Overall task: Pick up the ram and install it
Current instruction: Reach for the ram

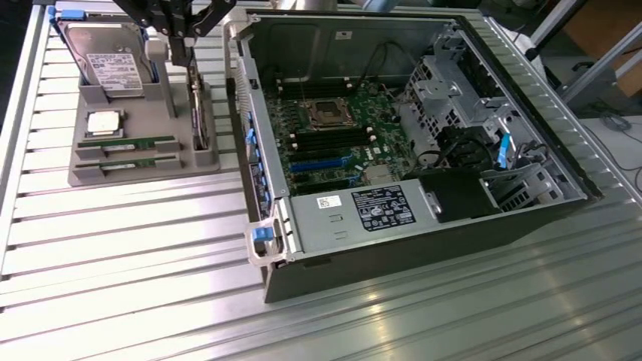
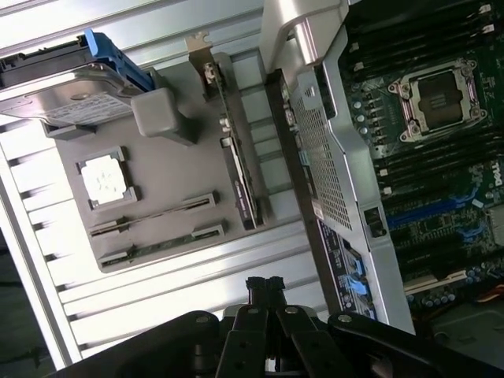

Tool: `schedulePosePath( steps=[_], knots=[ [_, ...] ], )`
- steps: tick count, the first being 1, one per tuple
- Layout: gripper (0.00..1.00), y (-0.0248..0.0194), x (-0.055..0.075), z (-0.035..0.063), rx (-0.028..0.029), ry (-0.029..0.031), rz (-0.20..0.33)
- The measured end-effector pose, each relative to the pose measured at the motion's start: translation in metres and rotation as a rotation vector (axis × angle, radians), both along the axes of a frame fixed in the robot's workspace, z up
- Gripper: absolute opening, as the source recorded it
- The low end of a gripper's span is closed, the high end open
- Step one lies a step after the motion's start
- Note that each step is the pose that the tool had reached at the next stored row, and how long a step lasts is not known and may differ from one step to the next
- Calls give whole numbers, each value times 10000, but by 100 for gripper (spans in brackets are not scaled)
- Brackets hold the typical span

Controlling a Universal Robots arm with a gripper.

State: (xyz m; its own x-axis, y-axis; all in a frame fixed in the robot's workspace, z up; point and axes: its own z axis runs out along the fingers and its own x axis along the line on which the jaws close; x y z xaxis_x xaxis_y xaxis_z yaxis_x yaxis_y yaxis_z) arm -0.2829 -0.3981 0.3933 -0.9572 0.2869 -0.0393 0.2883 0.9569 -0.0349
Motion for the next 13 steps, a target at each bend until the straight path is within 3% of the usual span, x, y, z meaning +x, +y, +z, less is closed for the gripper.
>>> schedulePosePath(
  steps=[13],
  knots=[
    [10,0,-207,0,0,0,0]
  ],
)
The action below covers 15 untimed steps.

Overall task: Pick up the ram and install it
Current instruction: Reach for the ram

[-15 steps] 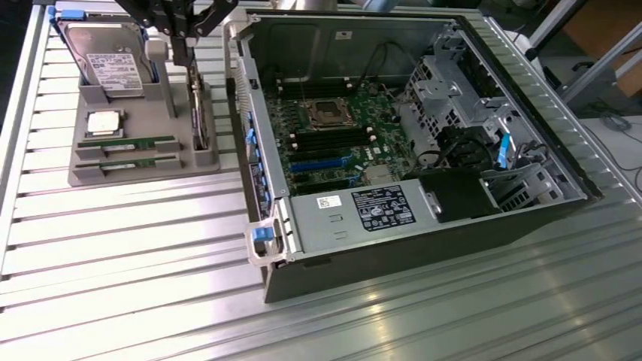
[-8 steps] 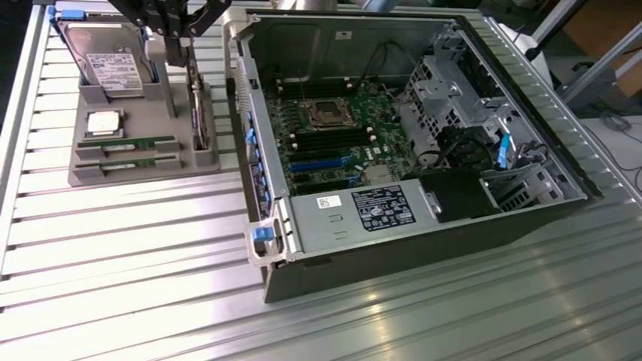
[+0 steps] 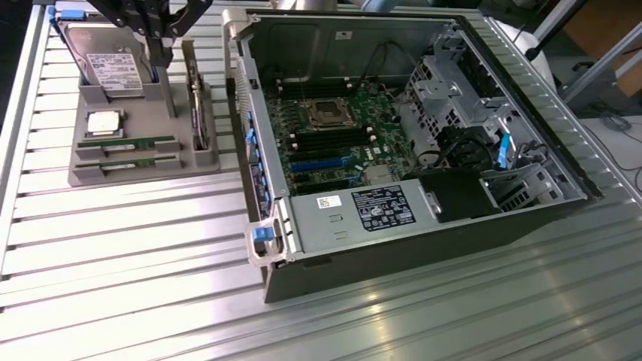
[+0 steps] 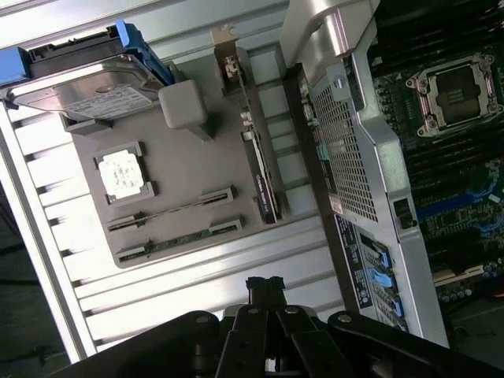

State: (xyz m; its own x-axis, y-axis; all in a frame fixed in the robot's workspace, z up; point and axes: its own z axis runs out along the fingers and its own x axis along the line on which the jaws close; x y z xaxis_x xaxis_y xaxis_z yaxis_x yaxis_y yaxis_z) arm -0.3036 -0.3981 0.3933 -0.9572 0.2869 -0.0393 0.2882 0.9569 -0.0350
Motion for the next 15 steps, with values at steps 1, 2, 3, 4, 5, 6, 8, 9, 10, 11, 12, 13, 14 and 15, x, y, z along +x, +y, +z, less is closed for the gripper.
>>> schedulePosePath(
  steps=[1,2,3,4,5,6,8,9,10,11,12,13,14,15],
  knots=[
    [10,0,-9,0,0,0,0],
    [10,0,-19,0,0,0,0],
    [10,0,-26,0,0,0,0],
    [10,0,-35,0,0,0,0],
    [10,0,-40,0,0,0,0],
    [10,0,-43,0,0,0,0],
    [10,0,-56,0,0,0,0],
    [10,0,-58,0,0,0,0],
    [10,0,-61,0,0,0,0],
    [10,0,-62,0,0,0,11],
    [10,0,-63,0,0,0,58],
    [10,0,-63,0,0,0,202],
    [10,0,-64,0,-1,0,463],
    [10,0,-65,0,0,0,1097]
  ],
)
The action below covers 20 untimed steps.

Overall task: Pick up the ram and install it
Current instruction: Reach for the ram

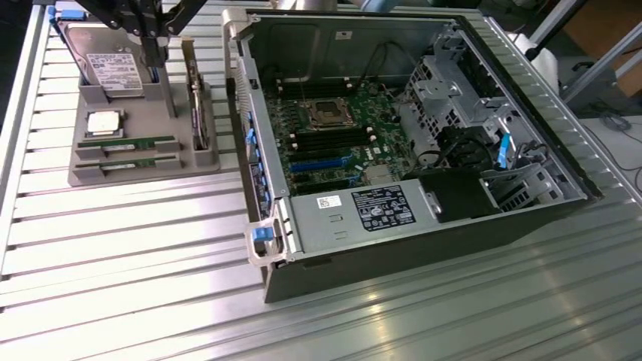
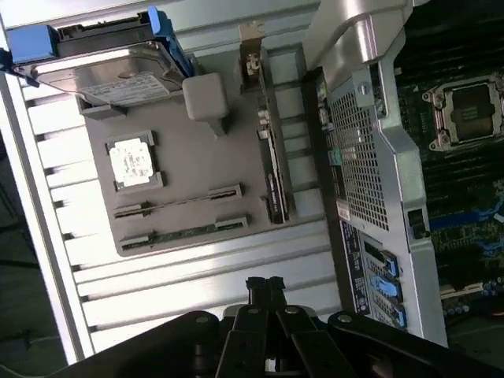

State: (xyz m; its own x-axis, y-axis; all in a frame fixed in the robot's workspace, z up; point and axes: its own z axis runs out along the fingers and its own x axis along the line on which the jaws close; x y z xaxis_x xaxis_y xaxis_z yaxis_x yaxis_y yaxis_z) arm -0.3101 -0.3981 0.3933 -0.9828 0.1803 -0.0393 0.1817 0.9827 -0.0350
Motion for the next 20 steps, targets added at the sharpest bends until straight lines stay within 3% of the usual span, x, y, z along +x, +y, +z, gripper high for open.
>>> schedulePosePath(
  steps=[3,5,9,13,20],
  knots=[
    [10,0,-2,0,0,-1,1063],
    [10,0,-9,0,-1,0,1448],
    [10,0,-86,-1,-1,-1,1486],
    [10,0,-251,0,-1,0,1486],
    [10,0,-358,0,-1,0,1487]
  ],
)
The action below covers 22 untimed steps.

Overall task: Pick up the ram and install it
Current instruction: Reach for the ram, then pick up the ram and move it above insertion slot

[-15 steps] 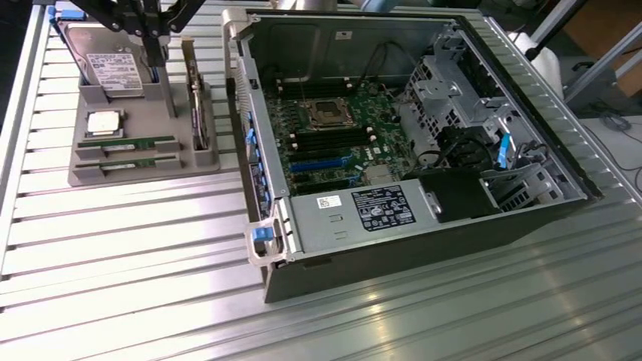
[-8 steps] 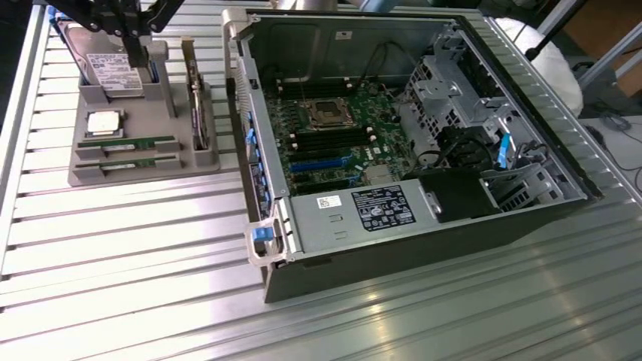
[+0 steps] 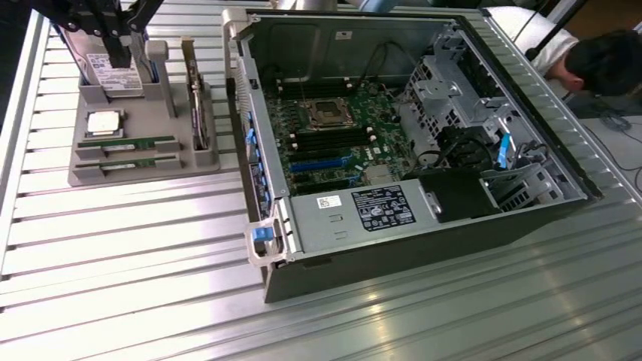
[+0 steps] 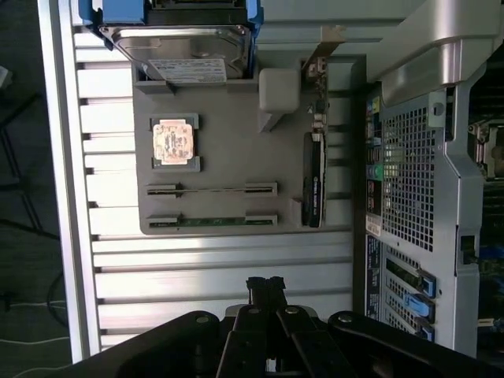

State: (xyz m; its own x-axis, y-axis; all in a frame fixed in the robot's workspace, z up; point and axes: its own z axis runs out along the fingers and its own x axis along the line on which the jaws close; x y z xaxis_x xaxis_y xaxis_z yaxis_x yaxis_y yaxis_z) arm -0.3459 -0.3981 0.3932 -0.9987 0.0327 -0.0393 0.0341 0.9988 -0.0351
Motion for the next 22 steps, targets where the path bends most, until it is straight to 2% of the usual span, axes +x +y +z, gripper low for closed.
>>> schedulePosePath(
  steps=[16,19,22],
  knots=[
    [10,0,-21,0,0,-1,21],
    [10,0,-21,0,0,0,755],
    [10,0,-21,0,0,-1,1223]
  ],
)
